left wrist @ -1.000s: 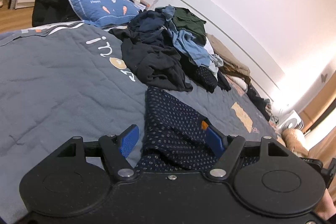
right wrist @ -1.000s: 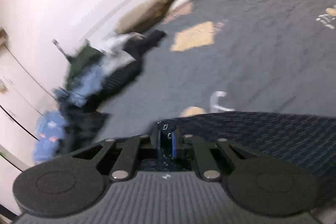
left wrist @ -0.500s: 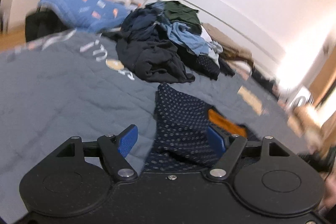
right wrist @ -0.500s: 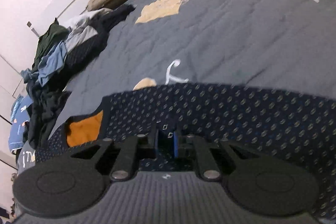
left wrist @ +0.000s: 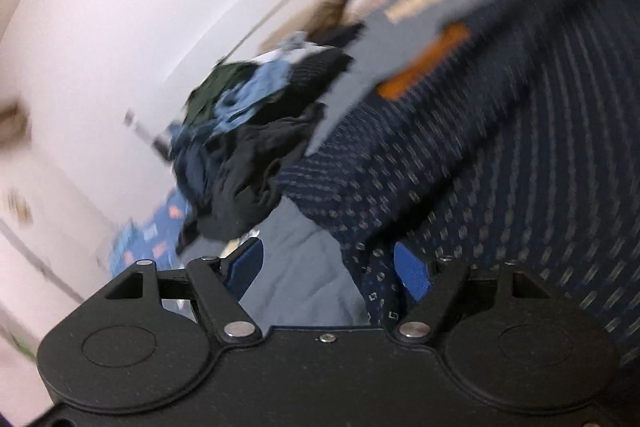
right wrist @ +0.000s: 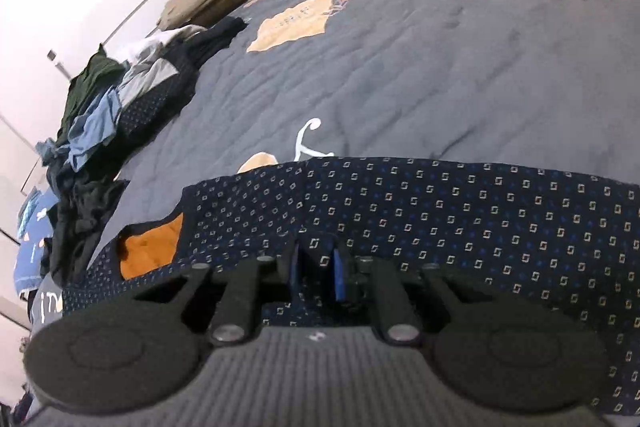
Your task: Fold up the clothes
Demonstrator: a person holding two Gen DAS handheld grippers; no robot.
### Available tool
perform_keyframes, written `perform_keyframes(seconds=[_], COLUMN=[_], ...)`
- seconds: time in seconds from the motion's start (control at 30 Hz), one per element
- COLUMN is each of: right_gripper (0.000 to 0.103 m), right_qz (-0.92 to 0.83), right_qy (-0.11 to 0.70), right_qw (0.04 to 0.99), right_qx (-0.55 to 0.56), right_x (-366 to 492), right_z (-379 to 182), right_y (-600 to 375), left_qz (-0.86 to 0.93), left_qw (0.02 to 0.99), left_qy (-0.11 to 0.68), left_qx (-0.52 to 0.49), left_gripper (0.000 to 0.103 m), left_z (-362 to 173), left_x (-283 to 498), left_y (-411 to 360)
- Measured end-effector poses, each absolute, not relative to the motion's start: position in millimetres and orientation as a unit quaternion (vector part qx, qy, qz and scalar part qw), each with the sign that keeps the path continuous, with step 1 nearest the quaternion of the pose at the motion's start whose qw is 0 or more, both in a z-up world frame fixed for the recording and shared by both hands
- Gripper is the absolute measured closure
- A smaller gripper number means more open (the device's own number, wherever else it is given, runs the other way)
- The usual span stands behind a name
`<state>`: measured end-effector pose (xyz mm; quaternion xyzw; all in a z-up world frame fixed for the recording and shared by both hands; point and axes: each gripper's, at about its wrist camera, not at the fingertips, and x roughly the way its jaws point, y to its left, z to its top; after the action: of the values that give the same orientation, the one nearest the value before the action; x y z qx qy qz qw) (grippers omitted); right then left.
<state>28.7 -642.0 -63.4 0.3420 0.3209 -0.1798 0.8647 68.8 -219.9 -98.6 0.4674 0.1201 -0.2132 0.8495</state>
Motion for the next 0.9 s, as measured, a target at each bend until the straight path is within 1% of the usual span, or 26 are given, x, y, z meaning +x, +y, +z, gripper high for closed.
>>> perform_keyframes(seconds=[0.07,0.2,0.27,0.37,0.5,0.53,0.57,0.6,0.67,0.73,0.77,0.8,0.9], right_gripper=[0.087,0.091,0.092,0.093,0.093,0.093,0.093,0.093,0.093,0.093,0.093,0.093,0.093], right_qz=[-0.177,-0.183,-0.194,-0.210,-0.208,-0.206,-0.205,-0.205,-0.204,-0.205,-0.206,-0.207,-0.202], right_qy=[0.320,0.315,0.308,0.300,0.307,0.309,0.310,0.310,0.316,0.318,0.317,0.316,0.317], right_qw=[0.867,0.869,0.870,0.868,0.862,0.862,0.862,0.862,0.861,0.859,0.858,0.857,0.859], right_qx=[0.338,0.335,0.333,0.336,0.345,0.345,0.344,0.344,0.343,0.346,0.349,0.352,0.348], right_x=[30,35,35,33,33,34,34,34,35,34,33,32,30], right_z=[-64,-66,-66,-67,-71,-72,-72,-72,-73,-74,-73,-73,-68], right_y=[-641,-639,-639,-642,-645,-643,-641,-639,-638,-639,-641,-642,-640], left_qz=[-0.221,-0.225,-0.225,-0.207,-0.220,-0.227,-0.234,-0.247,-0.263,-0.266,-0.268,-0.272,-0.280], left_qw=[0.838,0.831,0.818,0.807,0.803,0.800,0.797,0.793,0.787,0.776,0.769,0.765,0.770], left_qy=[0.110,0.088,0.076,0.060,0.071,0.071,0.063,0.056,0.039,0.031,0.035,0.040,0.041], left_qx=[0.487,0.501,0.523,0.550,0.549,0.551,0.554,0.554,0.557,0.572,0.579,0.583,0.572], left_gripper=[0.033,0.033,0.033,0.033,0.033,0.034,0.037,0.046,0.051,0.066,0.071,0.093,0.093], left_z=[-108,-111,-115,-117,-114,-114,-114,-112,-113,-119,-122,-125,-126], left_x=[74,84,90,103,111,110,107,101,90,85,86,87,89], left_y=[-226,-241,-242,-223,-186,-180,-179,-180,-187,-194,-197,-197,-186])
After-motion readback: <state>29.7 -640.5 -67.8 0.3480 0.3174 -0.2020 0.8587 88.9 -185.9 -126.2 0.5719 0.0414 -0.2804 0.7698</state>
